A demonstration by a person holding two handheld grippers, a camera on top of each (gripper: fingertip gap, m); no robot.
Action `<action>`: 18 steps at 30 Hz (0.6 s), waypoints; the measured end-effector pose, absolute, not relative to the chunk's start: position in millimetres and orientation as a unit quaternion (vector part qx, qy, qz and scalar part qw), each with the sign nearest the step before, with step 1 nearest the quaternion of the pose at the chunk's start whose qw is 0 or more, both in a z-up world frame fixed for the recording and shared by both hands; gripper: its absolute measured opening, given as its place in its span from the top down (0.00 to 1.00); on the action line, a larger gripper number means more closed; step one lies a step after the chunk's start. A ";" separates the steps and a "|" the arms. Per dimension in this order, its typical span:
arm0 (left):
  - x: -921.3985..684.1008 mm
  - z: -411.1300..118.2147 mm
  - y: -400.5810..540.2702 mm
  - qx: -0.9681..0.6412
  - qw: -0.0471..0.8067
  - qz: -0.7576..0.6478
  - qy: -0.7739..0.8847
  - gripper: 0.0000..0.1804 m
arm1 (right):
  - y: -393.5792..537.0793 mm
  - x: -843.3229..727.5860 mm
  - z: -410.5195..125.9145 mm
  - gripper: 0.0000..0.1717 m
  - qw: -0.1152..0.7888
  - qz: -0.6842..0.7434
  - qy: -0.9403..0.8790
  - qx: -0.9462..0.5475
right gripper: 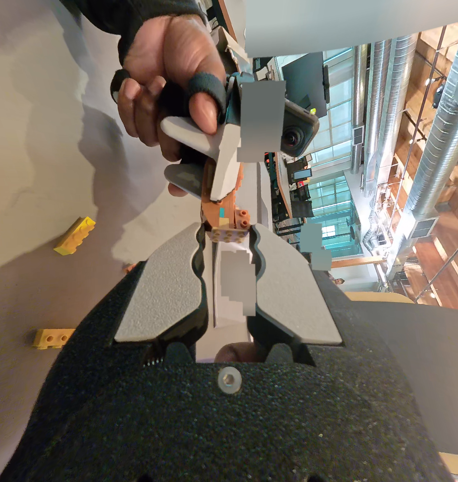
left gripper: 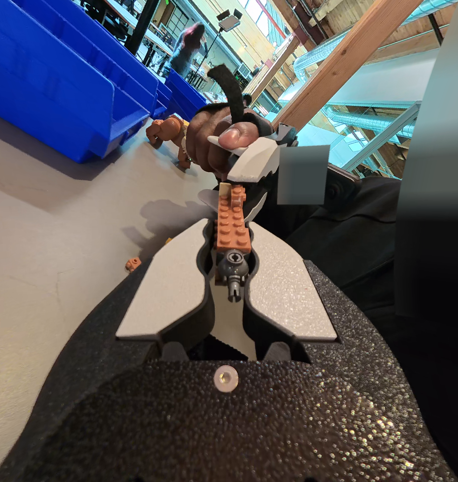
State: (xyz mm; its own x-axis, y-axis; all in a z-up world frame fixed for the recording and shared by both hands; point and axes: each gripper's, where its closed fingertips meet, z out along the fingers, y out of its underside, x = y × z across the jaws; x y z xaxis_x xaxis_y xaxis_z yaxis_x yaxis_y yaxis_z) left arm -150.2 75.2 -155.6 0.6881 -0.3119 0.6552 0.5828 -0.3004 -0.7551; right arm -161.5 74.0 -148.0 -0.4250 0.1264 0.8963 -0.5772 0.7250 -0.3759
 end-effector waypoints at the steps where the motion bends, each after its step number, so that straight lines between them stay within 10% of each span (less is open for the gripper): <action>1: -150.1 -156.1 75.3 -0.710 0.584 -0.382 -0.095 0.88 | 74.6 -161.7 -148.0 0.82 0.515 0.339 -0.774 0.144; 18: -158.0 -162.9 80.0 -0.703 0.582 -0.384 -0.139 0.88 | 78.7 -168.1 -151.7 0.80 0.576 0.257 -0.753 0.185</action>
State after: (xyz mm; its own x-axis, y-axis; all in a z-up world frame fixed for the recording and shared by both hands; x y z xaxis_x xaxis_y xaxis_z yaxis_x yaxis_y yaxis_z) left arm -158.0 80.0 -162.9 0.6669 -0.2511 0.7016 0.6423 -0.2837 -0.7120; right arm -168.1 78.7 -151.7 -0.2680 0.0181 0.9633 -0.5752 0.7991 -0.1750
